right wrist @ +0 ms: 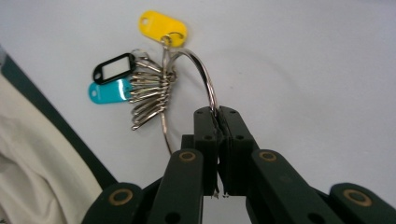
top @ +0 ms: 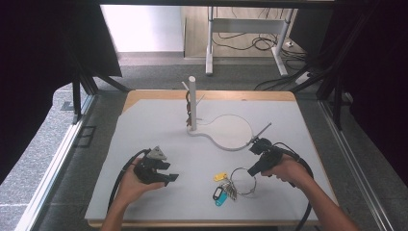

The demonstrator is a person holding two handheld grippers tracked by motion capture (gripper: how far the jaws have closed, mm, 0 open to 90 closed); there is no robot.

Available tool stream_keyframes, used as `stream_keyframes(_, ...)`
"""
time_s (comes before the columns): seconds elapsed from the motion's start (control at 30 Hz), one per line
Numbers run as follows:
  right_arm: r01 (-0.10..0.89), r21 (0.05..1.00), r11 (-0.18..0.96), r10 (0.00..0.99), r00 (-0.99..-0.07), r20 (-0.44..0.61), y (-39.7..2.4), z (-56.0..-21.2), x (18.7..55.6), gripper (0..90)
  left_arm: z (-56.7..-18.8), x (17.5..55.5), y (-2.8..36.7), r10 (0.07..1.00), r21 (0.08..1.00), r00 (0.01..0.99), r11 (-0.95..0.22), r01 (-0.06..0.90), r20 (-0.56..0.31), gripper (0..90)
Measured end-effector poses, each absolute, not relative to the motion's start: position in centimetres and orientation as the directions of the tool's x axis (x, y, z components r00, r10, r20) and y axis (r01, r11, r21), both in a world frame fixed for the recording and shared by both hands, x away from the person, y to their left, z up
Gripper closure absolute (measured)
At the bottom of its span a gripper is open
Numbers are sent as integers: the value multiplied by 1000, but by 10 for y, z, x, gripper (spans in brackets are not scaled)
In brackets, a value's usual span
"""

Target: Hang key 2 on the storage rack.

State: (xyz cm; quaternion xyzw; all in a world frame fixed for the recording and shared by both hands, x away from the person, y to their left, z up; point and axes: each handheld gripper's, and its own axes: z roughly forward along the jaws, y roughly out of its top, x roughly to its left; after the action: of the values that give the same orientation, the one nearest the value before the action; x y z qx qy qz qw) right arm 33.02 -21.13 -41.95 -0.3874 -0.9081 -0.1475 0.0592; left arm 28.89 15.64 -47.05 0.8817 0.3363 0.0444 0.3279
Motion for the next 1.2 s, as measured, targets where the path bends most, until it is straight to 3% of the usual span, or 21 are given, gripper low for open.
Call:
stream_keyframes(0.23,693,244,679,644,-721,257,-207,-414,322,856,-471,289,156,622,607,770,-559,565,-144,439)
stream_keyframes(0.67,645,200,737,594,-760,262,-187,-420,318,864,-470,289,160,626,611,765,-551,569,-147,438)
stream_keyframes(1.2,640,245,728,587,-767,260,-182,-374,331,865,-471,289,162,629,616,762,-541,573,-155,438)
